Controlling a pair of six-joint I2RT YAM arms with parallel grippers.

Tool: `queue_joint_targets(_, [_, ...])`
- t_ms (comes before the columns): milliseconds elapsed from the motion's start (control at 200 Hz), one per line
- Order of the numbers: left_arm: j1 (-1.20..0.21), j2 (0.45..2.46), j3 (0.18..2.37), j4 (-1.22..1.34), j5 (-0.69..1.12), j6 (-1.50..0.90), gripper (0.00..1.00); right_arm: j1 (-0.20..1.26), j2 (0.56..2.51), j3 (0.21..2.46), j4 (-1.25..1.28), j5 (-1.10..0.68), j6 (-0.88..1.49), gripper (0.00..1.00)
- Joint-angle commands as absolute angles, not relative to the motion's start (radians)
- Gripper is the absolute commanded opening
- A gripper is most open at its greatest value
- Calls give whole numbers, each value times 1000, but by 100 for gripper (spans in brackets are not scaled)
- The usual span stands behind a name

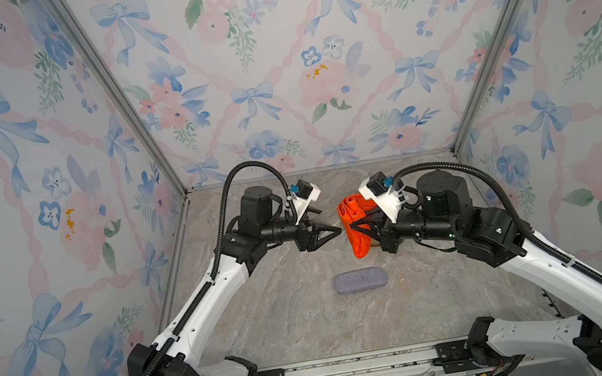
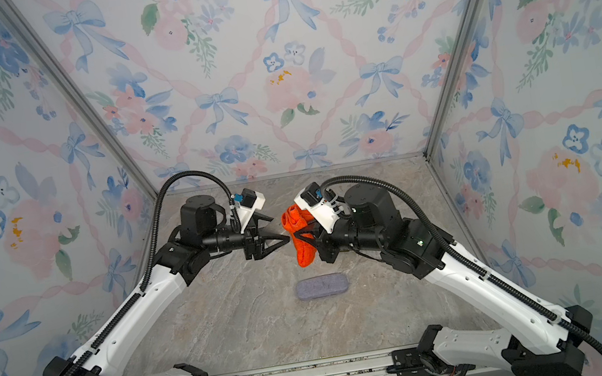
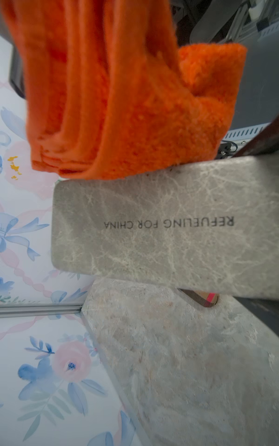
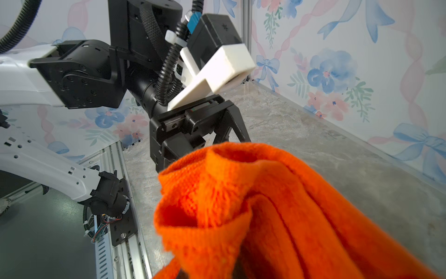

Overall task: Wipe the eyeglass case
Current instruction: Wipe the dirt from the eyeglass case.

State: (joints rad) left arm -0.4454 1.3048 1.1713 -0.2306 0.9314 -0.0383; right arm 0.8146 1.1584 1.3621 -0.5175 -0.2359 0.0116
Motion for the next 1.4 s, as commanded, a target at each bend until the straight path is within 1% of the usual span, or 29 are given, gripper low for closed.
queue_joint_targets(0, [-437,1305,1212,-206,1156,-121,25,819,1231,1394,-562,-86,-127,0])
queue_joint_targets(60, [-437,1290,1207,-207,1158,-124,25,775,1221,1366,-570,-46,-142,0])
queue_joint_targets(130, [-436,1272,1202,-207,1164,-127,25,706,1185,1329,-541,-94,-99,0])
queue_joint_targets(175, [-436,1264,1200,-207,1164,-127,25,697,1170,1316,-523,-102,-81,0])
queue_joint_targets(285, [-436,1258,1205,-207,1164,-120,26,777,1203,1332,-498,-98,-40,0])
queue_joint_targets(370, [-435,1274,1213,-207,1168,-120,26,859,1255,1343,-448,-156,-1,0])
queue_joint_targets(455, [-434,1288,1218,-206,1176,-123,26,883,1295,1396,-502,-130,-36,0])
queue_joint_targets(525, [-433,1285,1218,-206,1184,-119,26,831,1285,1407,-538,-93,-61,0])
queue_joint_targets(615, [-428,1279,1218,-206,1184,-115,26,698,1250,1413,-560,-179,-38,0])
queue_joint_targets(690, [-425,1273,1219,-207,1188,-114,26,651,1242,1431,-593,-181,-42,0])
queue_joint_targets(785, [-424,1273,1221,-206,1181,-110,26,678,1254,1425,-590,-186,-23,0])
queue_joint_targets(940, [-423,1286,1230,-206,1169,-107,26,817,1316,1350,-424,-280,73,0])
queue_joint_targets(1025, [-421,1289,1233,-207,1172,-106,26,835,1359,1380,-447,-277,41,0])
queue_joint_targets(1085, [-417,1284,1231,-207,1174,-106,26,801,1360,1402,-492,-247,2,0])
queue_joint_targets(1210, [-403,1264,1215,-207,1176,-106,26,630,1315,1411,-533,-282,12,0])
queue_joint_targets(1250, [-400,1258,1211,-207,1175,-103,26,602,1299,1412,-540,-277,13,0])
queue_joint_targets(1330, [-399,1257,1209,-205,1172,-101,26,617,1289,1411,-545,-250,13,0])
queue_joint_targets(1395, [-400,1266,1213,-204,1174,-100,26,678,1299,1386,-500,-252,45,0])
